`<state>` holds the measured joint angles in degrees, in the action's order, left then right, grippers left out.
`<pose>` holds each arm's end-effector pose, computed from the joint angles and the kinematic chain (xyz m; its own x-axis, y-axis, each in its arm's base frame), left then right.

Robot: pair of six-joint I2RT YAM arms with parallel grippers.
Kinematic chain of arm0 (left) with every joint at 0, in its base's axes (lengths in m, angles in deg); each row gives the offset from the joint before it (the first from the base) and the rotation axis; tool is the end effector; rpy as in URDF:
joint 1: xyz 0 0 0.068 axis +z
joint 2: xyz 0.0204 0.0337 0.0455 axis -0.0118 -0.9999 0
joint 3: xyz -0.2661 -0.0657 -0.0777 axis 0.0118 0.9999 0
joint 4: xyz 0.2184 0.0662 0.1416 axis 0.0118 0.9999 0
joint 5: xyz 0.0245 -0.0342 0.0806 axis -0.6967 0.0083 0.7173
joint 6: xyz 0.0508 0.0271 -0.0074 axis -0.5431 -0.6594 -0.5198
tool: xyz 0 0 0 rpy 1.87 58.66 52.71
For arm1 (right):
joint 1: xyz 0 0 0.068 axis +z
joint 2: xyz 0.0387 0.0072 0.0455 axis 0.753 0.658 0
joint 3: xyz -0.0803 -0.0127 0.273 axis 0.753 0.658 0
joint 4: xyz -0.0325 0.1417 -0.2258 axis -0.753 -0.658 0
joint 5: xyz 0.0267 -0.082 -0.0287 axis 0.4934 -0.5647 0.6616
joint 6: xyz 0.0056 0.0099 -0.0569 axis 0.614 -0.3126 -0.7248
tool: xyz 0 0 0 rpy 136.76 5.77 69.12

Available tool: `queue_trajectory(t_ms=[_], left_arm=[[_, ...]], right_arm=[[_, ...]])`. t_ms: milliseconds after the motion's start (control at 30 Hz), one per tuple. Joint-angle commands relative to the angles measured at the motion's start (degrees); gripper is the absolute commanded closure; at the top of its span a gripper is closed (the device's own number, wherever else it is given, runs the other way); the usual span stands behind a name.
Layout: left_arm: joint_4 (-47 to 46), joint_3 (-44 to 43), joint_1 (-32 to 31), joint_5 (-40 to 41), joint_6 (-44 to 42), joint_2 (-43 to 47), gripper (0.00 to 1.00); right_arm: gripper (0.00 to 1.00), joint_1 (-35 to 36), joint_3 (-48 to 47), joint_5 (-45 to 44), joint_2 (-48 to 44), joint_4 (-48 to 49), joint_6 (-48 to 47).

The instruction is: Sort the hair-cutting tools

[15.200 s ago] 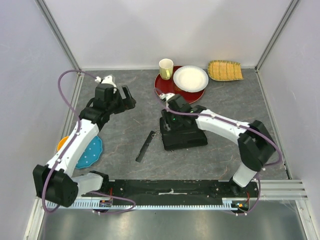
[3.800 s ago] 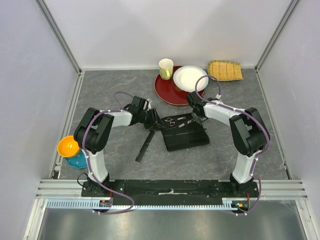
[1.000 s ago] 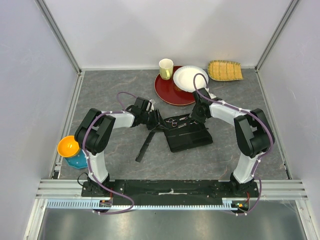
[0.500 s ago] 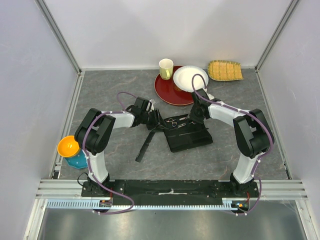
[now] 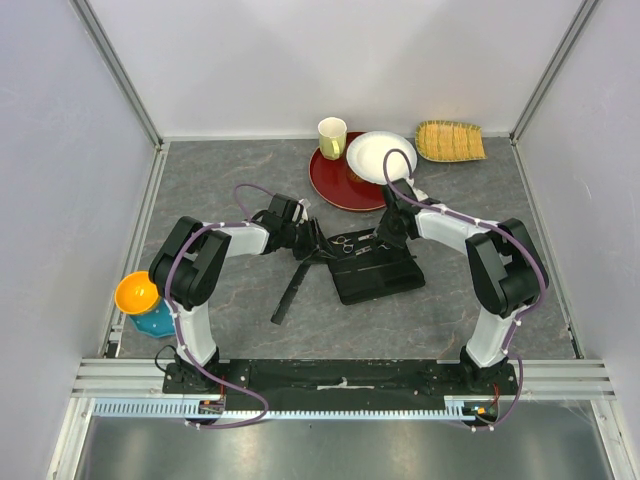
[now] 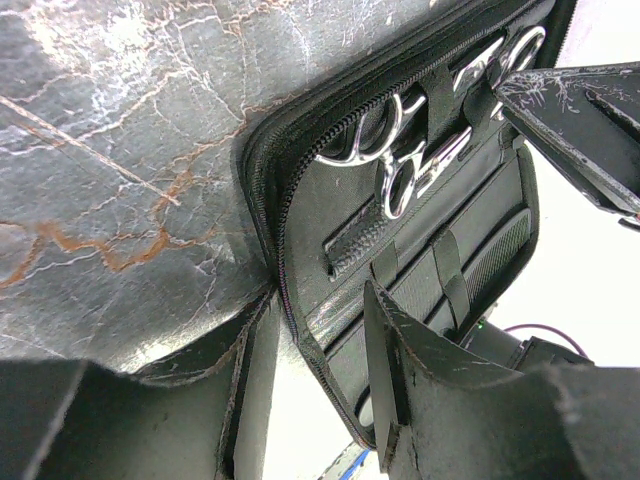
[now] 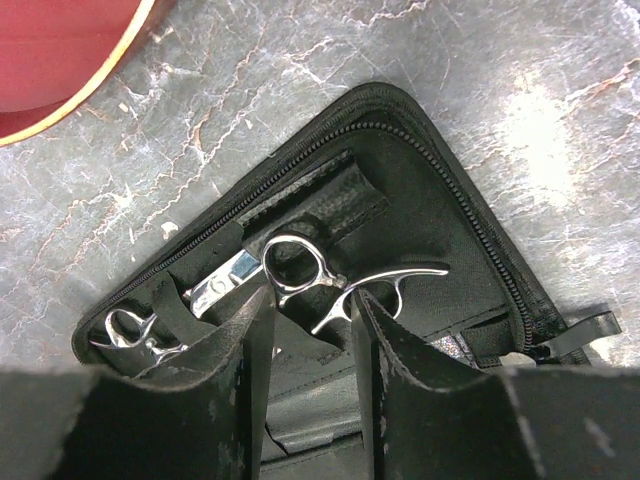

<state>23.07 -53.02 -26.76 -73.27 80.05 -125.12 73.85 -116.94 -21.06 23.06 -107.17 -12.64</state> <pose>0.3269 -0.1942 0.1266 -0.9717 -0.1867 -0.1445 -0.0209 0.6777 -0.7351 0.3422 0.1547 0.1674 -0.7816 0.5087 -0.3610 0.4098 0.8551 0.3177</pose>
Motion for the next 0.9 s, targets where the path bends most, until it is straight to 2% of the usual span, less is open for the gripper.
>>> queue_trajectory(t_ms=[0, 100, 133, 200, 333, 500, 633, 700, 867], left_arm=[[-1.8, -0.3, -0.5, 1.1, 0.7, 1.2, 0.54], [-0.6, -0.8, -0.5, 2.3, -0.6, 2.9, 0.53], [-0.2, -1.0, -0.5, 3.7, -0.9, 3.6, 0.52], [1.1, -1.4, -0.5, 5.2, -2.5, 5.7, 0.51], [7.2, -4.0, -0.5, 10.9, -5.9, 9.7, 0.48], [13.5, -4.7, -0.2, 18.9, -11.0, 17.2, 0.46], [19.6, -2.9, 1.2, 27.9, -13.4, 25.5, 0.44], [22.9, -1.4, 3.2, 31.3, -14.1, 30.6, 0.43], [30.2, 1.2, 9.7, 34.3, -15.3, 41.8, 0.43]], right_arm=[[0.56, 3.7, -1.6, 4.8, -0.4, 0.4, 1.2], [0.5, 3.3, -5.8, -1.0, -1.8, -4.3, -1.3], [0.44, 3.2, -6.9, -2.1, -2.3, -6.0, -1.9], [0.37, 3.2, -9.8, -3.0, -3.8, -7.1, -2.8], [0.29, 3.9, -12.5, -6.2, -7.1, -8.7, -4.9], [0.26, 8.3, -16.0, -9.8, -8.8, -10.1, -9.5], [0.26, 13.4, -18.3, -10.7, -7.4, -11.5, -9.7], [0.25, 16.7, -19.3, -10.7, -5.9, -11.8, -8.3], [0.26, 24.2, -21.9, -10.8, -0.6, -15.0, -0.8]])
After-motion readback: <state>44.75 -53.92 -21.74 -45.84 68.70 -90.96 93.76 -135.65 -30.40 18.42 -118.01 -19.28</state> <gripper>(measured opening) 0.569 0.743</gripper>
